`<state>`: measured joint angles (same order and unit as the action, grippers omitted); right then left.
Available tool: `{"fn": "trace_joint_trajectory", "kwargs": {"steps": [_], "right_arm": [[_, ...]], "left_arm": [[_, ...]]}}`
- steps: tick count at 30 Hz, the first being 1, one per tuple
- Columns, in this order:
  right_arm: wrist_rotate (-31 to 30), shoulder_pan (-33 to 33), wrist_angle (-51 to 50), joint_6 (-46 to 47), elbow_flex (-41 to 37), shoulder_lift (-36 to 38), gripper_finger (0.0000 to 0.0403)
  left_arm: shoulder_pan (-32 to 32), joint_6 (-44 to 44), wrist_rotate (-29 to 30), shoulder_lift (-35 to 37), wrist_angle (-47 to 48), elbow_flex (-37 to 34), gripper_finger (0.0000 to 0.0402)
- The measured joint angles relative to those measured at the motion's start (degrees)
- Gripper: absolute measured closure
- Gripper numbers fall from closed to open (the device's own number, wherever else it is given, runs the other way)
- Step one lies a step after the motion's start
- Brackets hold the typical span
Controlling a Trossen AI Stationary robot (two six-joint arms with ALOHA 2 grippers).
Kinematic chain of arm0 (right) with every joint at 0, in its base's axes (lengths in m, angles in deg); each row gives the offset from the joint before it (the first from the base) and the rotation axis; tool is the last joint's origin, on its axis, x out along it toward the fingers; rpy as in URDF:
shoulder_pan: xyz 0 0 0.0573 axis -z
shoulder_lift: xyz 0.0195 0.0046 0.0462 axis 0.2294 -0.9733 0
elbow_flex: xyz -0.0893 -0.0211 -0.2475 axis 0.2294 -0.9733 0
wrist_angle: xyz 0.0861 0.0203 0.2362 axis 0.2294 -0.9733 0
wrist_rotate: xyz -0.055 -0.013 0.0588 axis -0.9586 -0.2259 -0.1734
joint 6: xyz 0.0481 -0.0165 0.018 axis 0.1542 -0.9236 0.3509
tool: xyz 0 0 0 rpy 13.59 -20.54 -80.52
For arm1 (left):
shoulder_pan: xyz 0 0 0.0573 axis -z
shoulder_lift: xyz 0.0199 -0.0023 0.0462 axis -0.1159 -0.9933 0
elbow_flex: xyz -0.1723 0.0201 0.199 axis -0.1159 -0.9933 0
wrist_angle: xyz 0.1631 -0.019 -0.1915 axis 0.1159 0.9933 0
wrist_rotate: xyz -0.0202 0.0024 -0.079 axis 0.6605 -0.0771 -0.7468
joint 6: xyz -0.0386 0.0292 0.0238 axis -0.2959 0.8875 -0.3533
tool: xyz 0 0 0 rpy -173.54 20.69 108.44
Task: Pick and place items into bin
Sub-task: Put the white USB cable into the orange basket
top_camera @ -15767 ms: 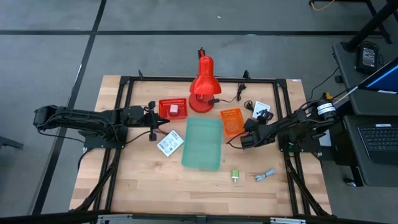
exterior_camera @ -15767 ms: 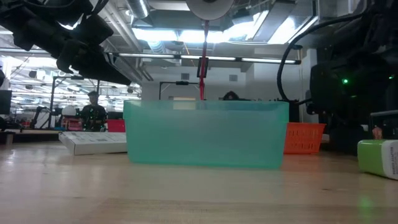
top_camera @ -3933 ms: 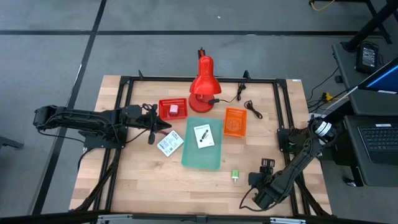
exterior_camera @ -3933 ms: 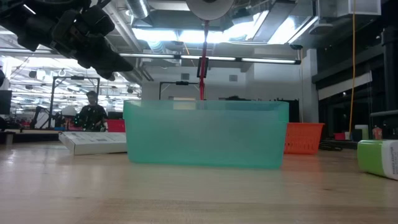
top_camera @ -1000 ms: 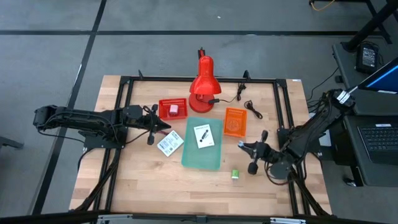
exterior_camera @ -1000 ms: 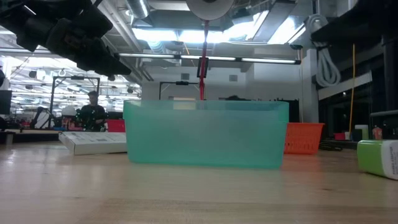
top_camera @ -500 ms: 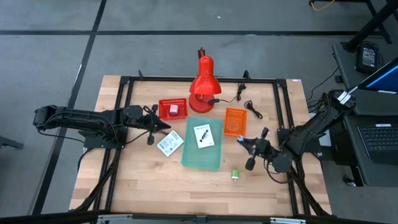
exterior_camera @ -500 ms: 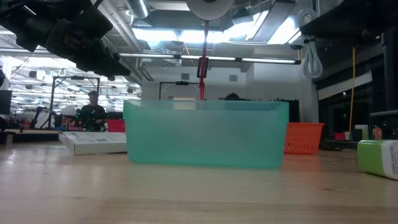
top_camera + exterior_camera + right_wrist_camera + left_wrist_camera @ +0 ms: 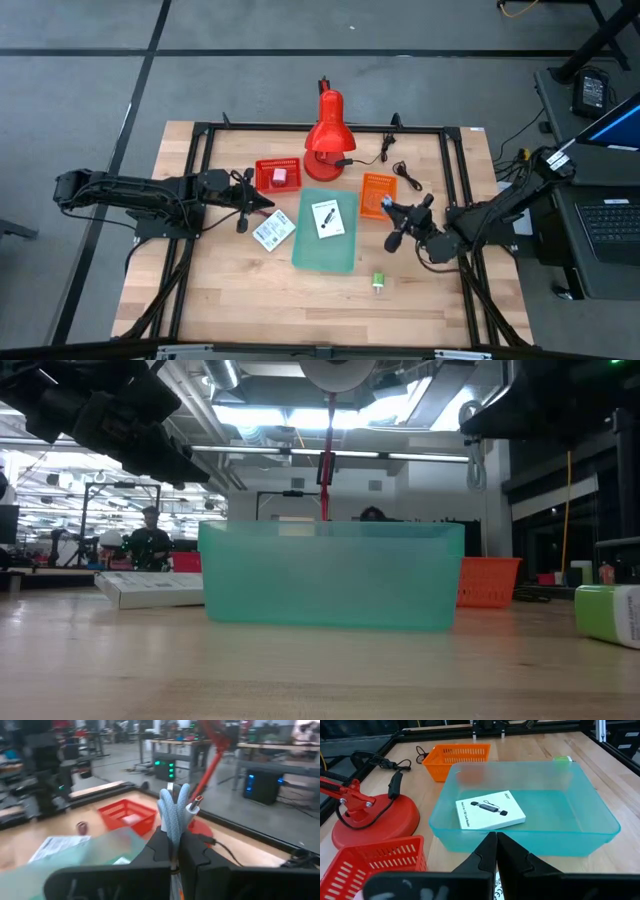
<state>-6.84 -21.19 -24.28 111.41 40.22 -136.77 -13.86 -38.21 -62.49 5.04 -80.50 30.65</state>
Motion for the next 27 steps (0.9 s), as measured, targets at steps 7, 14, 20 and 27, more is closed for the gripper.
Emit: {"fn": "trace_joint_trajectory", "kwargs": {"steps": [7, 14, 20, 27], "right_arm": [[-1.52, 5.86, 0.01, 2.6, 0.02, 0.0, 0.0403], [3.44, 10.39, 1.39, 2.54, 0.02, 0.0, 0.0403], [7.92, 14.7, -0.71, 2.36, 3.17, 0.17, 0.0403], [18.36, 21.41, -33.88, 20.43, 14.88, 0.14, 0.0403]], "left_arm": [[-0.02, 0.0, 0.0, -0.01, 0.02, 0.0, 0.0395], [-0.02, -0.01, 0.0, -0.01, 1.11, 0.0, 0.0398], [-0.01, -0.01, 0.0, -0.01, 2.77, -0.01, 0.0398], [0.0, -0.01, 0.0, -0.01, 4.31, -0.02, 0.0396]]}}
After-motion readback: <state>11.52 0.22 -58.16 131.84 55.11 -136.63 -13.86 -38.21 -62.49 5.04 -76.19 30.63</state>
